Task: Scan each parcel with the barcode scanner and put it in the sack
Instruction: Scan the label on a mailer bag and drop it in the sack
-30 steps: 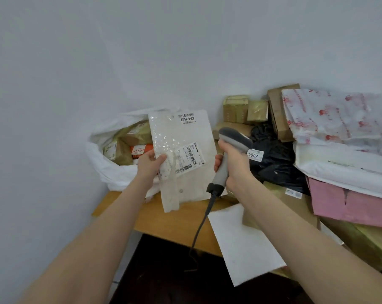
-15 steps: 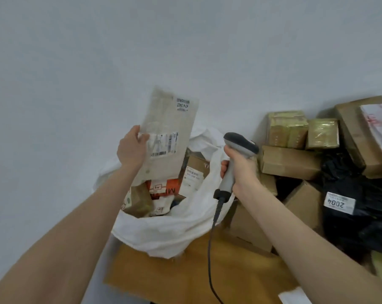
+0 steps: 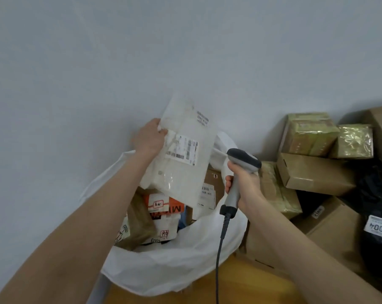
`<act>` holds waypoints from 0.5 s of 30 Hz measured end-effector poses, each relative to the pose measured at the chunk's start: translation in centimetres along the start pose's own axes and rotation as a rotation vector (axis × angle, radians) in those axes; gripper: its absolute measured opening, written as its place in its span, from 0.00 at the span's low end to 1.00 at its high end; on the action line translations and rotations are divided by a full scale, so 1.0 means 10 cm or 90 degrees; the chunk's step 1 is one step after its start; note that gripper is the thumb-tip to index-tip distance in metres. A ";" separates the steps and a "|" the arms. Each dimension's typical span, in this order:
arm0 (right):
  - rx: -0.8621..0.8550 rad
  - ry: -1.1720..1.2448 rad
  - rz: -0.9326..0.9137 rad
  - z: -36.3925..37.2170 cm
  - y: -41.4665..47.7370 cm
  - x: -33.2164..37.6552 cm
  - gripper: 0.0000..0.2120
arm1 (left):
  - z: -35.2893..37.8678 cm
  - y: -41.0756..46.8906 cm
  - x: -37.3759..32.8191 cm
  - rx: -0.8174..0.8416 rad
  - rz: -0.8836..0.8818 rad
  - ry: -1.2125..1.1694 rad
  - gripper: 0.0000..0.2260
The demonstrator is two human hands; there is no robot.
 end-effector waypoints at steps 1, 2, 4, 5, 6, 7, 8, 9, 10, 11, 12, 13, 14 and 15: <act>0.003 -0.001 0.004 0.02 0.01 -0.01 0.11 | 0.10 -0.05 0.00 0.029 0.016 0.059 0.16; 0.005 -0.004 0.009 0.04 0.02 -0.02 0.11 | 0.23 -0.15 0.04 0.057 0.030 0.123 0.18; 0.011 -0.012 0.014 0.08 0.04 -0.05 0.10 | 0.52 -0.41 0.19 0.088 0.041 0.240 0.23; 0.014 -0.017 0.012 0.09 0.05 -0.07 0.10 | 0.63 -0.53 0.27 0.094 0.035 0.270 0.26; 0.019 -0.024 0.008 0.09 0.06 -0.08 0.09 | 0.74 -0.64 0.34 0.095 0.033 0.284 0.29; 0.023 -0.034 0.004 0.09 0.08 -0.10 0.09 | 0.84 -0.71 0.39 0.077 0.058 0.302 0.29; 0.030 -0.043 0.002 0.11 0.10 -0.14 0.08 | 0.93 -0.76 0.40 0.057 0.108 0.338 0.28; 0.035 -0.052 0.000 0.11 0.11 -0.17 0.08 | 1.01 -0.80 0.40 0.054 0.168 0.379 0.26; 0.039 -0.060 -0.004 0.12 0.12 -0.20 0.07 | 1.09 -0.84 0.39 0.079 0.221 0.422 0.26; 0.044 -0.073 -0.007 0.15 0.13 -0.24 0.06 | 1.17 -0.86 0.41 0.121 0.249 0.459 0.28; 0.051 -0.098 -0.012 0.17 0.15 -0.29 0.07 | 1.23 -0.85 0.45 0.163 0.253 0.492 0.30; 0.062 -0.133 -0.021 0.19 0.18 -0.34 0.09 | 1.26 -0.83 0.49 0.190 0.243 0.513 0.31; 0.076 -0.164 -0.035 0.22 0.20 -0.40 0.10 | 1.25 -0.78 0.52 0.204 0.231 0.516 0.31; 0.092 -0.181 -0.049 0.26 0.22 -0.44 0.10 | 1.22 -0.70 0.53 0.206 0.222 0.493 0.30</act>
Point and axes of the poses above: each hand's wrist, its own y-axis towards the middle knuckle, its own z-axis out of the palm, x = y × z, the point moved 2 cm from there along y, towards the middle knuckle, and after that the axes turned 14 degrees about -z, right-handed, at the moved point
